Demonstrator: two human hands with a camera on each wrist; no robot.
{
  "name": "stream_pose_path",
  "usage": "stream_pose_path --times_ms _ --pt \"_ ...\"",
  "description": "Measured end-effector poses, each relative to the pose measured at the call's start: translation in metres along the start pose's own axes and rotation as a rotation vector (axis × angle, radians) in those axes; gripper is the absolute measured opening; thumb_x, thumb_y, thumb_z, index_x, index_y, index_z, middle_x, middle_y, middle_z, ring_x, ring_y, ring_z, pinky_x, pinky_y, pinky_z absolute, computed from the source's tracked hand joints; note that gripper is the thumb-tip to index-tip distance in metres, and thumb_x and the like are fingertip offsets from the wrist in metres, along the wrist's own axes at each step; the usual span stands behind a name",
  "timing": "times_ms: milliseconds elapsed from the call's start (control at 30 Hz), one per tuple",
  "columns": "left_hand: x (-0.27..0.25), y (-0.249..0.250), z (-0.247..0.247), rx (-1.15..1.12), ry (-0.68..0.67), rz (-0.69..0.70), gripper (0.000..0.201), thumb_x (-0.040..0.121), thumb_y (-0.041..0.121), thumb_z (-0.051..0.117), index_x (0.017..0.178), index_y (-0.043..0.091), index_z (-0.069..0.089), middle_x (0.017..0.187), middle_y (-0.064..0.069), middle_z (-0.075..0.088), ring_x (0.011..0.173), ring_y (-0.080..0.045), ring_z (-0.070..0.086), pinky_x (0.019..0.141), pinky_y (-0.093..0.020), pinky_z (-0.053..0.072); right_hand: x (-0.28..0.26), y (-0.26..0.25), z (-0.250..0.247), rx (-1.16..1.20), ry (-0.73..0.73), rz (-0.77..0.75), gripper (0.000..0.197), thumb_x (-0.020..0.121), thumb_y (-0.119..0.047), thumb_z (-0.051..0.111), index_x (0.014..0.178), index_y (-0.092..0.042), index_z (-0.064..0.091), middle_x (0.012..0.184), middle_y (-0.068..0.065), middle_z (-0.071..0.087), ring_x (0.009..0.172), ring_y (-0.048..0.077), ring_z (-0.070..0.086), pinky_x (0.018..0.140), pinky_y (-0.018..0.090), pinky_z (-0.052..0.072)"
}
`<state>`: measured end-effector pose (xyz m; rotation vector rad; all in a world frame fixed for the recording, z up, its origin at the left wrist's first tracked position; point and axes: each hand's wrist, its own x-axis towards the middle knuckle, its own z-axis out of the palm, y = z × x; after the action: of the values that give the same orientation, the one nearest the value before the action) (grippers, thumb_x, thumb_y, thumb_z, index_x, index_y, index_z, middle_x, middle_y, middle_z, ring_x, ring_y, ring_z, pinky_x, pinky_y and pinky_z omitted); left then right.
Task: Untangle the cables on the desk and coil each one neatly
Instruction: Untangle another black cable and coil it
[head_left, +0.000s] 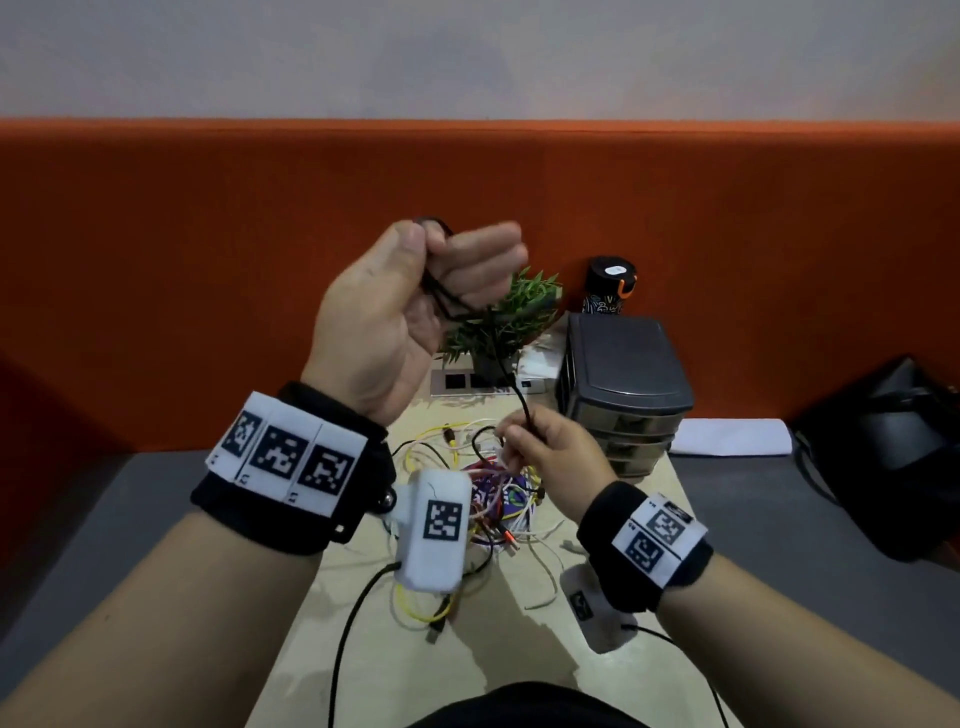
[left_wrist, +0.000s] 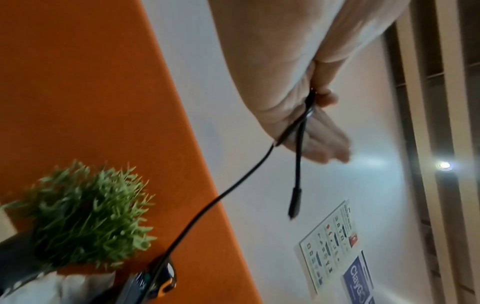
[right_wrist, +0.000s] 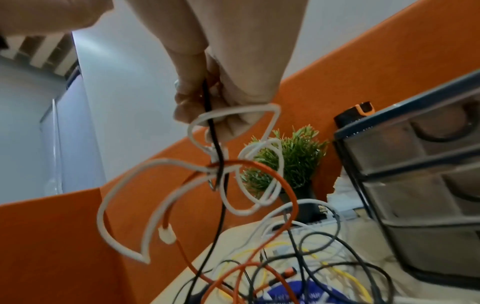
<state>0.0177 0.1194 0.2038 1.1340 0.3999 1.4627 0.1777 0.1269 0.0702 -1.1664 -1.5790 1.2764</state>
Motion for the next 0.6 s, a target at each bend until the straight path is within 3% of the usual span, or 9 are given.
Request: stream_pose_path --times_ms 100,167,267,367,467,533,600 --pt "0.007 -0.001 0.000 0.081 0.082 0.038 0.029 0.103 0.015 0.019 0.085 0.009 0.041 0.126 -0.022 0.058 0.117 -0.029 0.058 0.101 -0.039 0.046 -0.004 0.007 0.004 -0.138 -0.047 0.012 0.026 0.099 -0.010 0.045 0.086 -0.023 0.063 0.069 0.002 0.056 0.064 0.012 0.053 0.066 0.027 0.043" --pt "0.010 -0.009 -0.006 0.158 0.140 0.055 0.027 0.103 0.013 0.020 0.085 0.010 0.040 0.134 -0.021 0.051 0.126 -0.026 0.051 0.107 -0.037 0.040 -0.007 0.005 0.010 -0.278 -0.103 -0.005 0.027 0.099 -0.015 0.044 0.091 -0.031 0.063 0.063 -0.008 0.053 0.060 0.008 0.049 0.063 0.027 0.041" --pt "0.015 -0.021 -0.021 0.401 0.176 0.066 0.024 0.102 0.018 0.026 0.085 0.015 0.043 0.137 -0.015 0.050 0.130 -0.017 0.047 0.109 -0.032 0.036 -0.014 -0.005 0.015 -0.385 -0.238 -0.043 0.024 0.100 -0.021 0.043 0.104 -0.036 0.061 0.063 -0.010 0.050 0.059 0.008 0.047 0.059 0.025 0.039" --pt "0.013 -0.031 -0.036 0.749 0.157 0.087 0.019 0.099 0.022 0.032 0.087 0.021 0.047 0.118 -0.004 0.066 0.114 -0.011 0.060 0.101 -0.034 0.045 -0.021 -0.019 0.013 -0.351 -0.268 -0.148 0.027 0.101 -0.021 0.040 0.114 -0.038 0.057 0.064 -0.002 0.048 0.060 0.013 0.045 0.059 0.029 0.037" --pt "0.005 -0.037 -0.050 1.035 0.080 0.041 0.020 0.102 0.018 0.035 0.093 0.025 0.052 0.082 0.005 0.072 0.083 -0.007 0.068 0.082 -0.033 0.052 -0.020 -0.031 0.007 -0.212 -0.175 -0.205 0.030 0.102 -0.017 0.037 0.111 -0.036 0.058 0.062 -0.005 0.048 0.061 0.019 0.048 0.062 0.032 0.042" --pt "-0.002 -0.040 -0.057 1.149 0.003 -0.034 0.023 0.101 0.018 0.038 0.094 0.030 0.056 0.065 0.003 0.065 0.061 -0.008 0.063 0.066 -0.034 0.051 -0.013 -0.036 0.002 -0.108 -0.072 -0.214 0.024 0.102 -0.021 0.038 0.101 -0.032 0.059 0.056 -0.006 0.048 0.056 0.022 0.050 0.065 0.046 0.051" --pt "-0.008 -0.044 -0.059 1.131 -0.046 -0.117 0.024 0.100 0.020 0.039 0.093 0.025 0.061 0.057 0.004 0.057 0.049 -0.007 0.052 0.054 -0.031 0.044 -0.004 -0.043 -0.004 -0.032 0.013 -0.213 0.022 0.102 -0.025 0.038 0.094 -0.028 0.058 0.051 -0.004 0.045 0.051 0.019 0.047 0.067 0.057 0.054"
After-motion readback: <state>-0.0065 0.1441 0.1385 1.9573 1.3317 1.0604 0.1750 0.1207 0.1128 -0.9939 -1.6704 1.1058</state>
